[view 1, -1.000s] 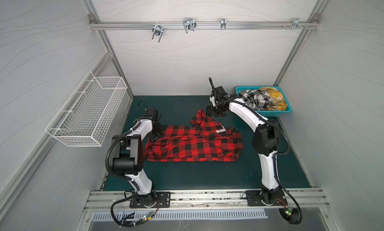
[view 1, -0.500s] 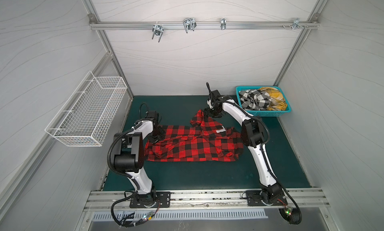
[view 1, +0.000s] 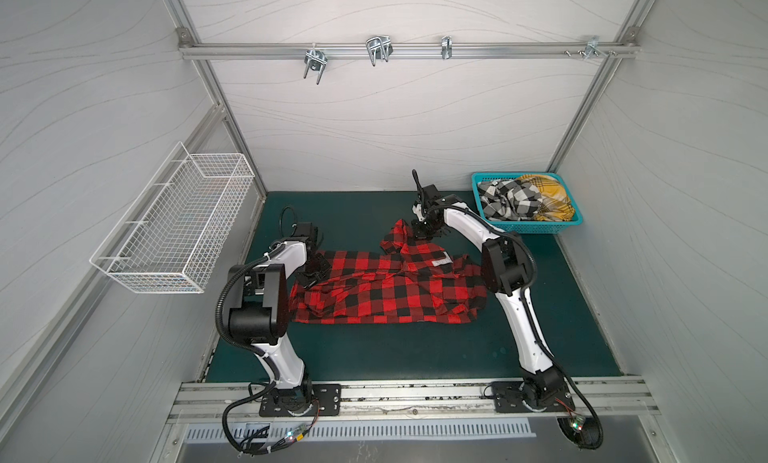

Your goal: Fold and stack the long sleeve shirts

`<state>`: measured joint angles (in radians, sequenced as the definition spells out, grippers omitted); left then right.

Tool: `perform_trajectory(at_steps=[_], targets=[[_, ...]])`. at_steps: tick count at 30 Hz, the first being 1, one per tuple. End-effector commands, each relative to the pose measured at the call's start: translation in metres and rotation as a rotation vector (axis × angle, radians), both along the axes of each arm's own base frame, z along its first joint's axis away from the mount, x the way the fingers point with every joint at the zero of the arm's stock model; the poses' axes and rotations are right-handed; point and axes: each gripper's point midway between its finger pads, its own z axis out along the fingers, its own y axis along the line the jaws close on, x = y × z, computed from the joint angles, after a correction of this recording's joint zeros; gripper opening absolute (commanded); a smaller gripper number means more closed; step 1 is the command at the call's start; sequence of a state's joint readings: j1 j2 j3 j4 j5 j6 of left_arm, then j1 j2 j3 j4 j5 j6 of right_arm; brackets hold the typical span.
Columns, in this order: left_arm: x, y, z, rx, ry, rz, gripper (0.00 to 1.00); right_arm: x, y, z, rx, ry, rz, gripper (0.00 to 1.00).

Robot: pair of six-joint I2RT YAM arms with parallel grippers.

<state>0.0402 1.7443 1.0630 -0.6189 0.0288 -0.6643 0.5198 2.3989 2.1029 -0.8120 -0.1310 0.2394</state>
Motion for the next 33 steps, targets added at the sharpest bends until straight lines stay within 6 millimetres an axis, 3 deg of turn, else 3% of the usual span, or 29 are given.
perform_trajectory(at_steps=[1, 3, 6, 7, 10, 11, 12, 16, 21, 26, 30, 33], targets=[[0.003, 0.005, -0.002, 0.021, -0.005, 0.005, 0.00, -0.020, 0.014, 0.081, 0.040, -0.176, 0.032, 0.00], [0.002, 0.005, -0.002, 0.023, -0.004, 0.005, 0.00, -0.040, 0.015, 0.089, 0.030, -0.199, 0.038, 0.00], [0.002, 0.005, -0.002, 0.023, -0.005, 0.004, 0.00, -0.061, 0.010, 0.085, 0.002, -0.196, 0.022, 0.00], [0.002, 0.005, -0.001, 0.021, -0.007, 0.000, 0.00, -0.061, 0.005, 0.082, -0.014, -0.183, 0.003, 0.06], [0.004, 0.003, 0.002, 0.015, -0.009, -0.007, 0.00, -0.050, -0.010, 0.073, -0.028, -0.138, -0.041, 0.38], [0.005, 0.003, 0.004, 0.010, -0.009, -0.009, 0.00, -0.044, -0.014, 0.071, -0.025, -0.129, -0.052, 0.53], [0.007, 0.002, 0.007, 0.008, -0.012, -0.015, 0.00, -0.040, -0.016, 0.069, -0.014, -0.115, -0.055, 0.58], [0.019, -0.002, 0.033, 0.013, -0.068, -0.036, 0.00, -0.019, -0.030, 0.055, 0.038, -0.021, -0.072, 0.58], [0.042, -0.018, 0.083, 0.062, -0.161, -0.105, 0.30, -0.003, -0.046, 0.033, 0.074, 0.068, -0.085, 0.57], [0.088, -0.066, 0.116, 0.027, -0.249, -0.221, 0.48, -0.005, -0.047, 0.021, 0.071, 0.103, -0.077, 0.56], [0.132, -0.119, 0.103, -0.139, -0.250, -0.284, 0.53, -0.012, -0.051, 0.029, 0.060, 0.092, -0.128, 0.56], [0.154, -0.156, 0.080, -0.249, -0.222, -0.307, 0.53, -0.027, -0.060, 0.032, 0.045, 0.105, -0.186, 0.55]])
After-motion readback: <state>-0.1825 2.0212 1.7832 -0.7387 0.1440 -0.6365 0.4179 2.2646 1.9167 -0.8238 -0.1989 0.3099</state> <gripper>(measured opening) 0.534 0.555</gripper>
